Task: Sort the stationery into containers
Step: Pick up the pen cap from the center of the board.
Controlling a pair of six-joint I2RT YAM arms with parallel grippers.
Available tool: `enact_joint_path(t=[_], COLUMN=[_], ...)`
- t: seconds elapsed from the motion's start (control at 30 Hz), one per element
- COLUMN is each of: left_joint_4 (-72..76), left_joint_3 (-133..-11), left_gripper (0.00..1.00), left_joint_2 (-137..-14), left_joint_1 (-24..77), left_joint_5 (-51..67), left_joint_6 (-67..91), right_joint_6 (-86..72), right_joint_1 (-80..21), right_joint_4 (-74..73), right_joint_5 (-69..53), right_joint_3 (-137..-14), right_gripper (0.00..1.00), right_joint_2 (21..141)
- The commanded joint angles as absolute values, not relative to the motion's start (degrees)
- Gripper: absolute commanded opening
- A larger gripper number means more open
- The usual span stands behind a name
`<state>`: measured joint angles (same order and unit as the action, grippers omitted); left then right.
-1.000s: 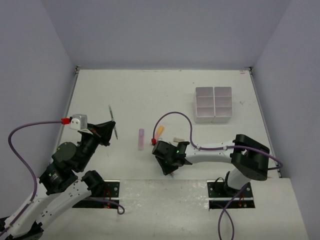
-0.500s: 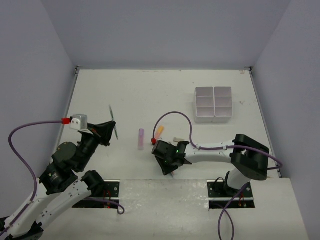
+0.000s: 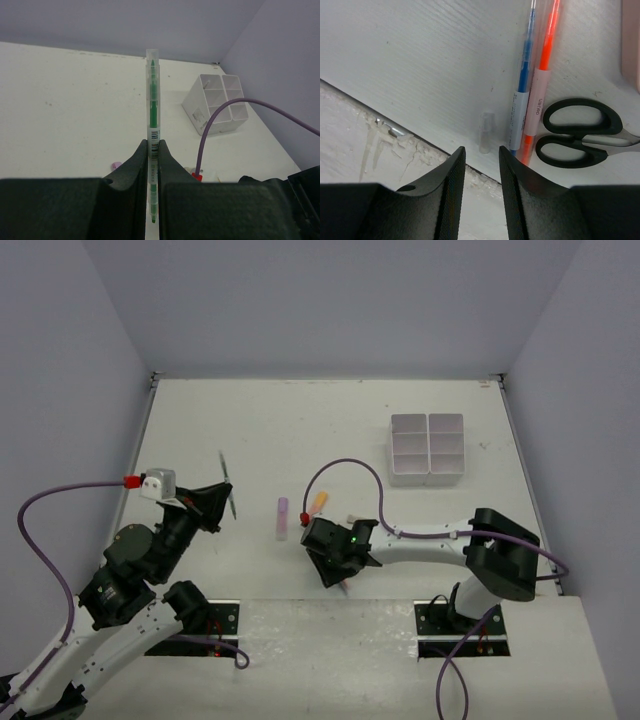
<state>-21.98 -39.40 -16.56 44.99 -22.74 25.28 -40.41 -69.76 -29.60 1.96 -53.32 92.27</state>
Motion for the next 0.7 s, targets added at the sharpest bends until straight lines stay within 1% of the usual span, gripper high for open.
enact_joint_path(t=[0.0, 0.2, 0.27, 0.33, 0.4, 0.47, 0.53, 0.67], left_joint_4=[-21.6, -21.8, -21.7, -21.7, -21.8, -21.9, -21.9, -21.9], left_joint_3=[-38.8, -38.8, -38.9, -38.9, -39.0, -39.0, -39.0, -38.9], left_gripper=[0.00, 0.00, 0.00, 0.00, 0.00, 0.00, 0.00, 0.00], left_joint_2=[-17.1, -17.1, -17.2, -17.3, -17.4, -17.3, -17.1, -16.5], left_joint_1=[44.6, 44.6, 44.6, 44.6, 44.6, 44.6, 44.6, 44.6], left_joint_5=[-22.6, -22.9, -22.9, -22.9, -22.9, -23.0, -23.2, -23.6], left_joint_6=[23.9, 23.7, 23.6, 23.6, 23.6, 23.6, 23.6, 23.7], right_joint_6=[-39.3, -34.7, -30.3, -27.8, -24.5, -23.8, -23.9, -27.9], right_joint_1=[-70.0, -70.1, -70.1, -70.1, -70.0, -70.0, -70.0, -70.0], right_joint_4=[-31.0, -33.2, -34.6, -36.0, -37.4, -38.8, -39.5, -39.0], right_joint_5=[3.1, 3.7, 4.0, 6.2, 8.6, 10.0, 9.7, 9.2], right_joint_3=[-57.1, -59.4, -60.0, -60.4, -60.9, -62.0, -63.2, -63.8], right_gripper=[0.36, 0.34, 0.27, 0.25, 0.25, 0.27, 0.30, 0.30], right_joint_2=[89.8, 91.3, 91.2, 90.8, 89.5, 89.3, 90.1, 93.3])
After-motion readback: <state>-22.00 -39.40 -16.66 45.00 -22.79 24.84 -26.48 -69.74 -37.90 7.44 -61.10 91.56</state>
